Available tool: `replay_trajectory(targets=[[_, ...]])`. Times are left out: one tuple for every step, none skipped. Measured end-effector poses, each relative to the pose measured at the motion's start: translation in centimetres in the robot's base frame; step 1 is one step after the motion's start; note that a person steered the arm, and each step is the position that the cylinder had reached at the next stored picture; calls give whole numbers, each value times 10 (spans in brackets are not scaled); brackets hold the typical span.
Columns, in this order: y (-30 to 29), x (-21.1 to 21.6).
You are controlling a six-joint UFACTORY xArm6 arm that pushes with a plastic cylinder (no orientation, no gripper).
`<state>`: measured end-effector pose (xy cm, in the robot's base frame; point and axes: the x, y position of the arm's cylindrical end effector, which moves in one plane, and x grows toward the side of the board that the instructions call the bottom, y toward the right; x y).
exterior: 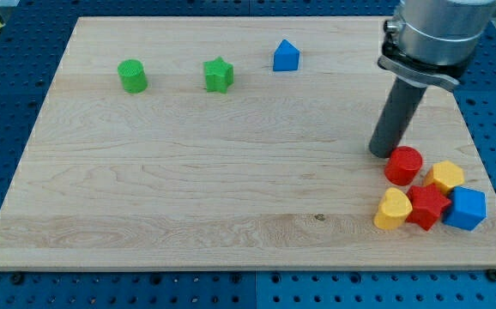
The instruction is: Bring the triangle at the top left side of the heart
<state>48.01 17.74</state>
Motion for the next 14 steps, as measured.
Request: replay_trajectory(targets=[[3, 8], [3, 15], [1, 19], [-24, -20], [-24, -93], [-54, -163], [-111, -211], [-165, -234], [-159, -234], [-87, -222], [-60, -192], [-104, -194], [-153, -203], [-151, -185]])
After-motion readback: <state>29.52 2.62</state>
